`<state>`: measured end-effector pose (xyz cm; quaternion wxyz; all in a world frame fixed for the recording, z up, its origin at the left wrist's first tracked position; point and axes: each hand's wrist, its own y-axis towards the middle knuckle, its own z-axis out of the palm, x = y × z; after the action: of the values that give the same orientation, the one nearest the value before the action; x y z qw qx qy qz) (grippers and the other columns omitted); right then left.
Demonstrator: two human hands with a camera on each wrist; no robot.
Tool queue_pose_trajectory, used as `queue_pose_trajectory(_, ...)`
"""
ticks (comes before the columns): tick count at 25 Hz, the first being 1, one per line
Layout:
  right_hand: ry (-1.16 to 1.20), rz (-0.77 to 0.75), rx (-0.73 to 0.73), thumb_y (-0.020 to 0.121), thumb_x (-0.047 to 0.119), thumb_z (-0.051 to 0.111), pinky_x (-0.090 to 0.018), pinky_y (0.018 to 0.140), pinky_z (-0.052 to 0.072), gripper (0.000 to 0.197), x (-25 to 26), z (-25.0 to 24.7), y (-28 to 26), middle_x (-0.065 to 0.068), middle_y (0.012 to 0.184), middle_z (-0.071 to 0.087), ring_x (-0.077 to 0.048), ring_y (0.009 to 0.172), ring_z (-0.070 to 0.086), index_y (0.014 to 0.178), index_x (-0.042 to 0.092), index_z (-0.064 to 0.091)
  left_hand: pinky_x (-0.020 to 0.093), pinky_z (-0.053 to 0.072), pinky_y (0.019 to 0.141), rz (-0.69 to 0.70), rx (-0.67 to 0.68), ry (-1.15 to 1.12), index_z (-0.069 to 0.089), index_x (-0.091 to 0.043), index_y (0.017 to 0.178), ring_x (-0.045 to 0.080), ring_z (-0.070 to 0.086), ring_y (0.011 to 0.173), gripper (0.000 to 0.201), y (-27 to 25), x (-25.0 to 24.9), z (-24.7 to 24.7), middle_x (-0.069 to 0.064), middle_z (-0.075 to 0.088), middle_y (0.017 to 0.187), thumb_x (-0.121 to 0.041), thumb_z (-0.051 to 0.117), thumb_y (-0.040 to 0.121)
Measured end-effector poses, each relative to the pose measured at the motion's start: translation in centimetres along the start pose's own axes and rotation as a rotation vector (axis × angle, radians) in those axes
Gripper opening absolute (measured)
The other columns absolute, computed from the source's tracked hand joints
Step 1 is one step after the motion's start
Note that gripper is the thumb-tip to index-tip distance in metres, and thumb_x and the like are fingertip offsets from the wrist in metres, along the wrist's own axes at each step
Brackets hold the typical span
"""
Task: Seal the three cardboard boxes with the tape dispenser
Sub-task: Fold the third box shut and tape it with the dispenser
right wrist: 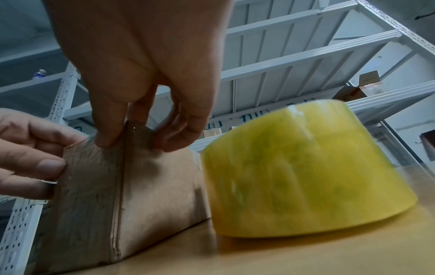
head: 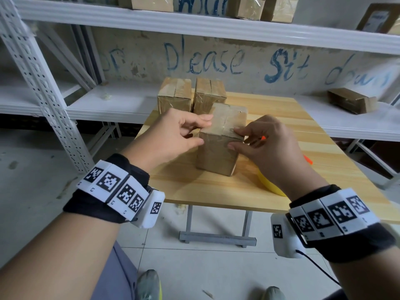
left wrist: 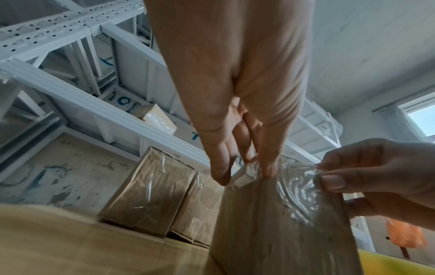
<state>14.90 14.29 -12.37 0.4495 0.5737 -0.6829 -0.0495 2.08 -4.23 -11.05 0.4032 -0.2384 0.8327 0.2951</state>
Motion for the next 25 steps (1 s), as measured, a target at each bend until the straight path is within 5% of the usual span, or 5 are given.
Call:
queue_pose_trajectory(7, 0.007, 0.016, 0.031, 0.074, 0.016, 0.085, -0.002, 0.083, 0.046, 0.037, 0.3, -0.1, 0.1, -0.005, 0.12, 0.066, -0.011, 0.097, 0.065, 0.107, 0.005, 0.075, 0.026, 0.04, 0.109, -0.146, 0.164, 0.16, 0.013, -0.04, 0.16, 0.013, 0.063, 0.123, 0.079, 0.0, -0.1, 0.7, 0.003, 0.03, 0.164, -0.011, 0.057, 0.101)
queue_pose_trajectory(12, 0.05, 0.063, 0.056, 0.073, 0.015, 0.085, -0.003, 0.078, 0.047, 0.034, 0.5, -0.4, 0.2, -0.002, 0.122, 0.066, 0.0, 0.088, 0.065, 0.105, 0.006, 0.076, 0.048, 0.047, 0.109, -0.203, 0.23, 0.143, 0.054, -0.028, 0.139, 0.017, 0.066, 0.117, 0.053, 0.3, 0.8, 1.2, -0.005, 0.068, 0.13, -0.033, 0.057, 0.086)
queue_pose_trajectory(16, 0.096, 0.126, 0.069, 0.076, 0.015, 0.083, -0.011, 0.087, 0.051, 0.036, 0.7, -0.4, 0.0, -0.001, 0.135, 0.058, -0.009, 0.103, 0.065, 0.11, 0.01, 0.074, 0.041, 0.049, 0.107, -0.254, 0.279, -0.072, 0.066, -0.025, 0.125, 0.013, 0.07, 0.111, 0.043, 0.1, 0.0, 0.8, -0.009, 0.075, 0.117, -0.01, 0.074, 0.085)
queue_pose_trajectory(22, 0.143, 0.093, 0.134, 0.081, 0.007, 0.078, -0.013, 0.103, 0.041, 0.028, 0.6, -0.4, 0.0, -0.01, 0.117, 0.069, -0.003, 0.129, 0.048, 0.108, 0.003, 0.072, 0.04, 0.045, 0.111, -0.275, 0.332, -0.086, 0.047, -0.033, 0.145, 0.008, 0.063, 0.121, 0.084, 0.0, 0.2, 1.0, -0.016, 0.066, 0.133, -0.027, 0.084, 0.07)
queue_pose_trajectory(25, 0.125, 0.029, 0.252, 0.092, 0.006, 0.066, -0.006, 0.1, 0.038, 0.016, 0.3, -1.3, 0.0, -0.003, 0.111, 0.069, 0.001, 0.131, 0.041, 0.106, 0.003, 0.073, 0.032, 0.03, 0.118, -0.228, 0.304, -0.047, 0.01, -0.054, 0.156, 0.001, 0.04, 0.14, 0.093, -0.3, -0.5, 0.8, -0.033, 0.027, 0.151, -0.038, 0.074, 0.09)
